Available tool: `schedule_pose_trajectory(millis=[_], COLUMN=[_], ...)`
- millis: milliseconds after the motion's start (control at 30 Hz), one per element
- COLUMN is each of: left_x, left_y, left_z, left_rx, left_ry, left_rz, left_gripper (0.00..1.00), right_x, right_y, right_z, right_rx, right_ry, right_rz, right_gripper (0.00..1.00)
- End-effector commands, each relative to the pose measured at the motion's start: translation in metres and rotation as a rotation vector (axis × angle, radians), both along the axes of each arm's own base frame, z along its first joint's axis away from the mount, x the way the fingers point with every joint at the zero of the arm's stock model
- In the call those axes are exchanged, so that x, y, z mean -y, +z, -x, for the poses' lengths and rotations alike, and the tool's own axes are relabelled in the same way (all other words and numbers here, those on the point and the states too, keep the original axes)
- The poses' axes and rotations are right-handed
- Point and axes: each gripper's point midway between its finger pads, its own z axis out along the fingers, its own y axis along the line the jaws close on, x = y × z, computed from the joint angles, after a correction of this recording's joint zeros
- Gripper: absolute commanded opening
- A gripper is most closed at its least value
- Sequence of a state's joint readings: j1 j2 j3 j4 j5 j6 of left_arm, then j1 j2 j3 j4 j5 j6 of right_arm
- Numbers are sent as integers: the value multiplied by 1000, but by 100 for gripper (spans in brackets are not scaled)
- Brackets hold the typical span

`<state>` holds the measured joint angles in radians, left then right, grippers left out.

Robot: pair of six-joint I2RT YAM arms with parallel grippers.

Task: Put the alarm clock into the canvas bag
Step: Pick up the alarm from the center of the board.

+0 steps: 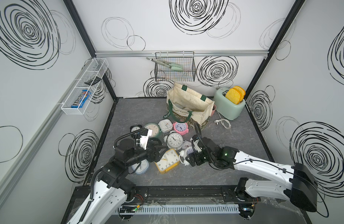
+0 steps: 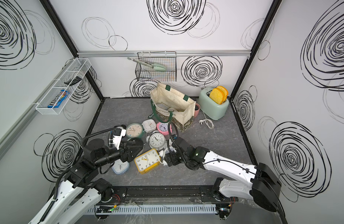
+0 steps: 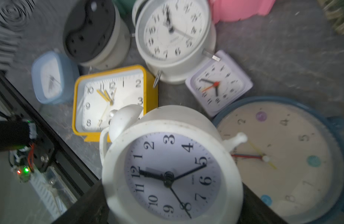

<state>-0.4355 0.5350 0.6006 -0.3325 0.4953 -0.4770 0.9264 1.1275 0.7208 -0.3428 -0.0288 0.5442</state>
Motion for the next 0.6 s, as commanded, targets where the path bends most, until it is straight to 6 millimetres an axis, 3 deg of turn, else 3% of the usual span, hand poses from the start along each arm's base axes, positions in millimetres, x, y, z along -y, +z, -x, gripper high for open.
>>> schedule_pose_trajectory(millis=[0,100,233,333,567], left_x=[9,24,51,75,114], left_y=[26,25,24,23,23], left_z=[-7,-11,-15,-20,-40], left_rx=[40,25,19,3,-43], left_ry=[-5,-21,-38,-53,-43], left_rz=[73,74,25,1,-23], left_gripper=[96,98,97,92,66], right_x=[-4,11,24,27,36], right_y=[54,84,106,110,115], right_z=[-23,-40,-50,-49,-39], right_rx=[120,157,179,166,159], right_ry=[-24,-86,-118,-116,-123], right_rz=[-199,-292,-353,-376,-426], right_gripper=[65,64,62,62,62])
